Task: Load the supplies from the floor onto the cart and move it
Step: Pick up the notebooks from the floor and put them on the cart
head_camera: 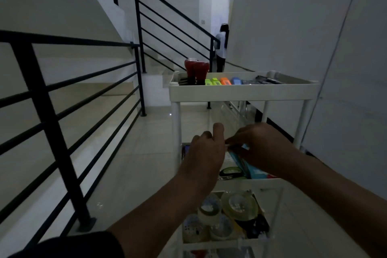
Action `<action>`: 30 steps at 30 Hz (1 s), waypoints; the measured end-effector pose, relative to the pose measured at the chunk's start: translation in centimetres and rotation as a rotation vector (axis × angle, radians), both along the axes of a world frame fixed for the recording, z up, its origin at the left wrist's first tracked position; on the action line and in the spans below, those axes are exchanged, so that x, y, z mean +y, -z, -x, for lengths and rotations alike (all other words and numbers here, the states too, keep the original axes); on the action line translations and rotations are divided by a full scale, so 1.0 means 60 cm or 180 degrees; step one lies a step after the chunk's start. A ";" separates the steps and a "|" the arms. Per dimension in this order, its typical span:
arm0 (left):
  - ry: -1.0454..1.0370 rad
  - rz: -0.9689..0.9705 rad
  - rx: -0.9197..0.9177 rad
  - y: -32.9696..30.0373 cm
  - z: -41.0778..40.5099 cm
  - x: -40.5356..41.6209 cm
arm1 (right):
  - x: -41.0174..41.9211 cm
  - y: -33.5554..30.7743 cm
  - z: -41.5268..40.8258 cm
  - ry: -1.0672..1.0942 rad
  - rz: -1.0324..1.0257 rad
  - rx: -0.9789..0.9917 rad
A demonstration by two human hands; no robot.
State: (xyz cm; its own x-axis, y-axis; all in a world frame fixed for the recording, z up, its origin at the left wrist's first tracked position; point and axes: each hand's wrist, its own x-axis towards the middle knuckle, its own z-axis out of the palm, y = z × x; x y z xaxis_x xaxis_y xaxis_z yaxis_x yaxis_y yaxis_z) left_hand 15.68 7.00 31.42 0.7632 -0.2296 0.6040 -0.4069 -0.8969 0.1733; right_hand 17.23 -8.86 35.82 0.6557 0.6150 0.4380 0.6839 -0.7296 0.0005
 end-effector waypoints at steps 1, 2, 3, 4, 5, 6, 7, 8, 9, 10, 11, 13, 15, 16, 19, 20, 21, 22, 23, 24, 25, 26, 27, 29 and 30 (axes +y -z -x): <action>-0.0030 -0.0073 -0.0007 -0.003 -0.004 0.000 | -0.002 0.007 -0.010 -0.0011 -0.0046 -0.0193; -0.0023 -0.0094 -0.0046 -0.005 -0.004 0.001 | -0.006 0.015 -0.023 0.0006 -0.0142 -0.0388; 0.0032 -0.0077 -0.0102 -0.004 0.001 0.005 | -0.008 0.024 -0.037 0.0045 -0.0270 -0.0555; 0.0124 -0.0012 -0.0154 -0.002 0.010 0.011 | -0.005 0.033 -0.052 0.0105 -0.0399 -0.0650; 0.0253 0.0101 -0.0202 0.004 0.022 0.017 | -0.002 0.044 -0.066 0.0154 -0.0514 -0.0688; 0.0388 0.0228 -0.0268 0.012 0.036 0.022 | 0.004 0.056 -0.081 0.0210 -0.0585 -0.0680; 0.0459 0.0287 -0.0331 0.020 0.051 0.028 | 0.011 0.069 -0.097 0.0280 -0.0557 -0.0646; 0.0486 0.0257 -0.0386 0.031 0.066 0.033 | 0.020 0.084 -0.112 0.0349 -0.0403 -0.0578; 0.0515 0.0177 -0.0429 0.044 0.078 0.038 | 0.029 0.099 -0.126 0.0387 -0.0192 -0.0492; 0.0523 0.0133 -0.0382 0.056 0.088 0.044 | 0.039 0.113 -0.138 0.0403 0.0010 -0.0385; 0.0467 0.0215 -0.0285 0.065 0.097 0.049 | 0.048 0.127 -0.147 0.0425 0.0175 -0.0294; 0.0414 0.0324 -0.0118 0.075 0.112 0.060 | 0.063 0.150 -0.159 0.0578 0.0369 -0.0233; 0.0531 0.0106 -0.0159 0.083 0.114 0.067 | 0.074 0.169 -0.165 0.0753 0.0419 -0.0195; 0.0543 0.0088 -0.0155 0.084 0.114 0.069 | 0.078 0.177 -0.167 0.0819 0.0481 -0.0159; 0.0432 0.0147 -0.0124 0.079 0.102 0.071 | 0.088 0.192 -0.171 0.0948 0.0652 -0.0006; 0.0391 0.0153 -0.0110 0.076 0.097 0.070 | 0.090 0.194 -0.173 0.0926 0.0660 0.0056; 0.0360 0.0152 -0.0068 0.074 0.092 0.070 | 0.089 0.196 -0.175 0.0861 0.0642 0.0114; 0.0347 0.0167 -0.0044 0.072 0.089 0.069 | 0.086 0.194 -0.174 0.0774 0.0617 0.0163; 0.0313 0.0180 -0.0018 0.069 0.087 0.068 | 0.080 0.189 -0.170 0.0684 0.0579 0.0193; 0.0286 0.0188 -0.0017 0.068 0.085 0.069 | 0.073 0.181 -0.163 0.0596 0.0466 0.0217; 0.0273 0.0194 -0.0030 0.069 0.084 0.069 | 0.065 0.172 -0.153 0.0522 0.0238 0.0260; 0.0260 0.0190 -0.0050 0.070 0.086 0.069 | 0.057 0.165 -0.139 0.0458 -0.0103 0.0274; 0.0242 0.0170 -0.0063 0.073 0.088 0.068 | 0.049 0.159 -0.121 0.0411 -0.0511 0.0210; 0.0234 0.0133 -0.0017 0.083 0.093 0.067 | 0.034 0.156 -0.068 0.0397 -0.1419 0.0044; 0.0241 0.0110 0.0023 0.092 0.094 0.066 | 0.027 0.162 -0.040 0.0369 -0.1842 0.0032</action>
State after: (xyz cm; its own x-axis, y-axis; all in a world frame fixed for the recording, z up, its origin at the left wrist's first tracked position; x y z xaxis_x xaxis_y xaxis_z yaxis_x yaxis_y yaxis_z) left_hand 10.04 10.94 25.91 0.7489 -0.2659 0.6070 -0.4719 -0.8570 0.2068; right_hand 19.64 -7.24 26.10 0.7102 0.2019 0.6744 0.5975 -0.6794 -0.4259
